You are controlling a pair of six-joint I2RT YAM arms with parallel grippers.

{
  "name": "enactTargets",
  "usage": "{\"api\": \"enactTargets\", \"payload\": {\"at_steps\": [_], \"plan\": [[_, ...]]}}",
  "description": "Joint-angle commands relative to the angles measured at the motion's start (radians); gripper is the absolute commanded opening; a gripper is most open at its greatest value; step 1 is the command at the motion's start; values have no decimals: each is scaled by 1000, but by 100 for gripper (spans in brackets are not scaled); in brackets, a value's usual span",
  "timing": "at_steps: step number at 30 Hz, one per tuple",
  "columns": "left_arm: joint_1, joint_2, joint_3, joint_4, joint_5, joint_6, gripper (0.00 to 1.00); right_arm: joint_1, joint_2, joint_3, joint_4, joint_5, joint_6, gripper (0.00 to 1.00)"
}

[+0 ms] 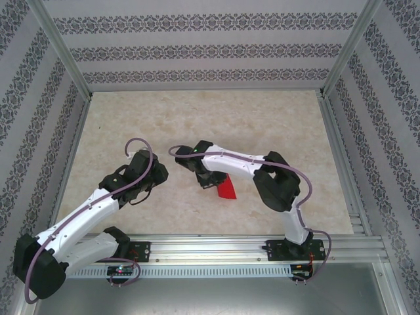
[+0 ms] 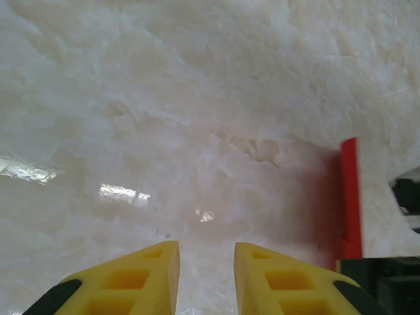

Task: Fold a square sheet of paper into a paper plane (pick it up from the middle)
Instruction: Turn over the paper at the center of the table, then third fold the triangle at the center of the table.

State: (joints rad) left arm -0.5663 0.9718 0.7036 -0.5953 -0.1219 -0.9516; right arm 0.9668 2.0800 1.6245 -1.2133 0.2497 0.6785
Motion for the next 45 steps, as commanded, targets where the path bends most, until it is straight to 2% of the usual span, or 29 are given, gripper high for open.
{"api": "enactTargets", "payload": {"at_steps": [1,2,3,5,8,11,16,20,24,29,33,40,45], "plan": [[17,-23,-12,-39,-24,-12,29,14,-6,28,140,-179,-1,21],[18,-26,-11,-40,-22,-13,29,13,-22,9,189,-217,7,24],[18,-31,-11,-39,-20,-12,29,11,-44,-18,246,-255,15,31],[20,-36,-13,-37,-11,-10,30,-9,-101,-100,366,-354,32,35],[20,-37,-26,7,30,1,32,-52,-218,-256,546,-436,75,42],[20,-16,-38,101,118,30,33,-97,-353,-401,674,-458,96,43],[13,100,-32,280,314,65,32,-196,-564,-633,792,-425,119,51],[-34,258,22,353,404,86,29,-309,-646,-801,929,-525,146,53],[-91,410,95,327,397,105,26,-379,-623,-863,1014,-626,142,52],[-115,532,124,348,388,83,26,-382,-537,-848,1050,-670,125,50],[-119,606,140,400,435,80,24,-381,-470,-829,1069,-682,123,48],[-117,688,182,363,414,97,21,-378,-417,-828,1127,-727,130,46],[-118,713,184,367,407,106,21,-374,-416,-851,1179,-758,145,39]]}}
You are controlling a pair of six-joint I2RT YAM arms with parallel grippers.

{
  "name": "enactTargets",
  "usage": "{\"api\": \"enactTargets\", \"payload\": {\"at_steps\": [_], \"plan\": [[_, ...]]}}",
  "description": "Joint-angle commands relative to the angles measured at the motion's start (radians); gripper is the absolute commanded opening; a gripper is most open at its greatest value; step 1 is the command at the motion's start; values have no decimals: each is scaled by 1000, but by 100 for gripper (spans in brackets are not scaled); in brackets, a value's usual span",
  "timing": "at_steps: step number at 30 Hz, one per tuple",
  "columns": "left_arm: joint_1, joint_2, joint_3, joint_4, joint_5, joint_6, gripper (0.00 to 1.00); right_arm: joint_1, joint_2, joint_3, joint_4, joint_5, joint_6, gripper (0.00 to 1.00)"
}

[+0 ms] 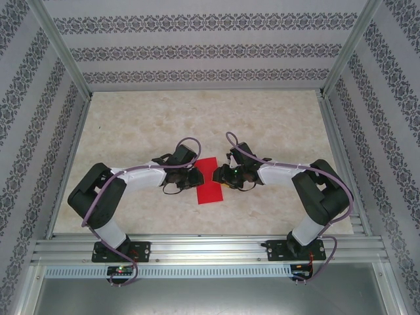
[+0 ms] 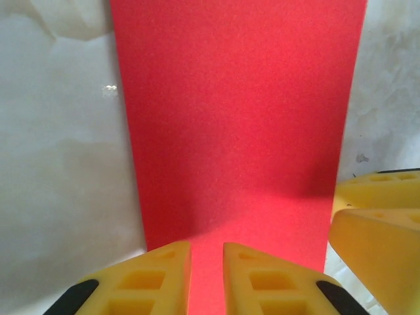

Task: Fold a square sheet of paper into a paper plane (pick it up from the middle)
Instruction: Third fold the triangle at the center of the table.

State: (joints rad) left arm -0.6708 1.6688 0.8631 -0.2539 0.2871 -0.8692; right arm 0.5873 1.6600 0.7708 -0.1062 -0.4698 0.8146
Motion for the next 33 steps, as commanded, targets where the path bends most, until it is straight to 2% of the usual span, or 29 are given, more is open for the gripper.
{"api": "enactTargets", "payload": {"at_steps": [1,14,18,22,26,33], "plan": [[-13,20,24,27,0,28,21,4,1,0,77,-41,12,38],[-14,25,21,18,6,105,19,3,66,7,167,-99,25,31],[-13,-22,0,17,2,131,21,3,85,19,168,-85,36,23],[-16,-118,-62,49,5,168,30,7,90,16,191,-76,87,12],[-60,-227,-104,7,-35,271,42,22,70,13,204,-46,145,9],[-257,-347,-122,-114,-271,413,62,35,61,28,167,-22,203,7]]}}
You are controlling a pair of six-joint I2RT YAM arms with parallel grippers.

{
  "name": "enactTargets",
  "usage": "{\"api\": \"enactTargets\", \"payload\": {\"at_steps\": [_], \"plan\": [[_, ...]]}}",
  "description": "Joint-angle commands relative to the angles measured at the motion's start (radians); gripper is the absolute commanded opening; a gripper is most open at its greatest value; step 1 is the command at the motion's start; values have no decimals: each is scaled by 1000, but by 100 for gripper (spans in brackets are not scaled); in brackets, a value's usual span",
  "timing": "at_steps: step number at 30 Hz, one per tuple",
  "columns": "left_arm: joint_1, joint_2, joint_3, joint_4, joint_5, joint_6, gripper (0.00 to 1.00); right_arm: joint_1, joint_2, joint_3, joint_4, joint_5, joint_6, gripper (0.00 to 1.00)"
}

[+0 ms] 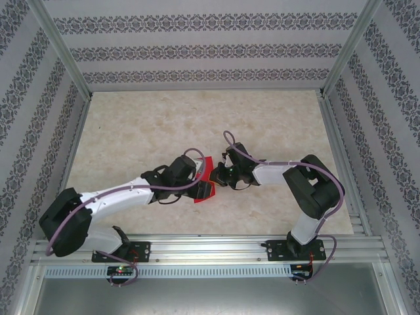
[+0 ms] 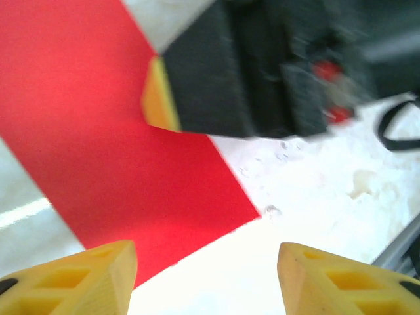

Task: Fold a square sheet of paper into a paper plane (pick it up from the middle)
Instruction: Third fold the triangle at the center of the table.

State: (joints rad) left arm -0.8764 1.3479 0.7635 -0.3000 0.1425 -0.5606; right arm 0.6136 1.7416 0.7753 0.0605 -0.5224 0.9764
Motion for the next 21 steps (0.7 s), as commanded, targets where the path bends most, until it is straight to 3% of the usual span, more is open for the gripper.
{"api": "enactTargets", "payload": {"at_steps": [1,12,21], "plan": [[-79,-26,-24,-71,-158,117,65,9,-19,22,1,32,49,8],[-256,229,126,-130,-418,178,71,8,-14,23,1,22,85,9],[-266,280,174,-153,-573,138,64,7,-20,15,1,19,84,10]]}}
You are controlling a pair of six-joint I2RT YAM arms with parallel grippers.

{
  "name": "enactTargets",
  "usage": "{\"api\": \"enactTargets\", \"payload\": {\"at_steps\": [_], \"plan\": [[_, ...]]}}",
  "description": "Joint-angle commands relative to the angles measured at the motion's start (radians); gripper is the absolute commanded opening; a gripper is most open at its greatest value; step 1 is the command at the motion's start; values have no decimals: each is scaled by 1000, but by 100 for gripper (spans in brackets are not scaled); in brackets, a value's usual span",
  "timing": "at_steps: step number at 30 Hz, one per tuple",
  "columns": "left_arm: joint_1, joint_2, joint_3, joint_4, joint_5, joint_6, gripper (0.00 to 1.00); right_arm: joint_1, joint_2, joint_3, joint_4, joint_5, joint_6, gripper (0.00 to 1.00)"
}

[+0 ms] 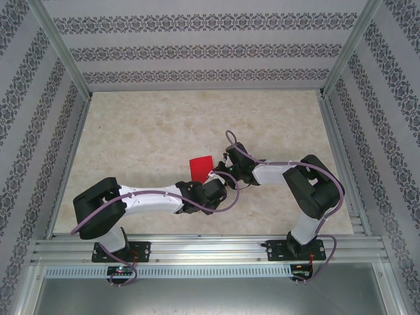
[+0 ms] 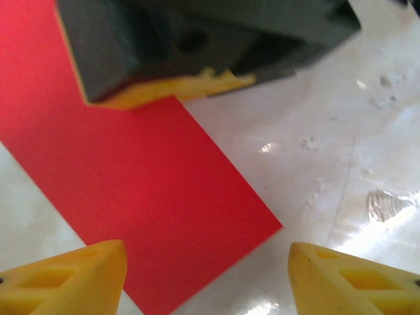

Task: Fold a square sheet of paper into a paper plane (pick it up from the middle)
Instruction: Third fold the triangle at the center of the table.

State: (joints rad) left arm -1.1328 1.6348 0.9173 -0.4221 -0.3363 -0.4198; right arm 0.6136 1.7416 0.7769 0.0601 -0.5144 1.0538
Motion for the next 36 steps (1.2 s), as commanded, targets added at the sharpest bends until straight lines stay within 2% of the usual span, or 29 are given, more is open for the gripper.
{"api": "enactTargets", "payload": {"at_steps": [1,5,10,12,17,25,28,32,36], "plan": [[-10,-9,17,-27,-102,-6,61,5,-22,11,3,11,5,10],[-10,-15,7,-25,-119,-14,45,3,-26,11,-6,4,-8,10],[-10,-35,1,-34,-130,-13,29,-6,-34,4,-18,1,-23,12],[-10,-49,-7,-29,-130,-13,25,-7,-38,4,-29,5,-32,12],[-8,-71,-10,-25,-108,-18,23,-14,-46,3,-48,12,-45,14],[-5,-61,-2,-11,-53,5,3,-20,-58,1,-60,13,-61,18],[27,-62,-2,-3,30,19,0,-25,-99,0,-75,-21,-107,28],[89,-94,-39,47,194,32,0,-65,-204,14,-308,75,-238,34],[138,-117,-56,87,337,38,0,-114,-271,-11,-299,90,-261,36]]}}
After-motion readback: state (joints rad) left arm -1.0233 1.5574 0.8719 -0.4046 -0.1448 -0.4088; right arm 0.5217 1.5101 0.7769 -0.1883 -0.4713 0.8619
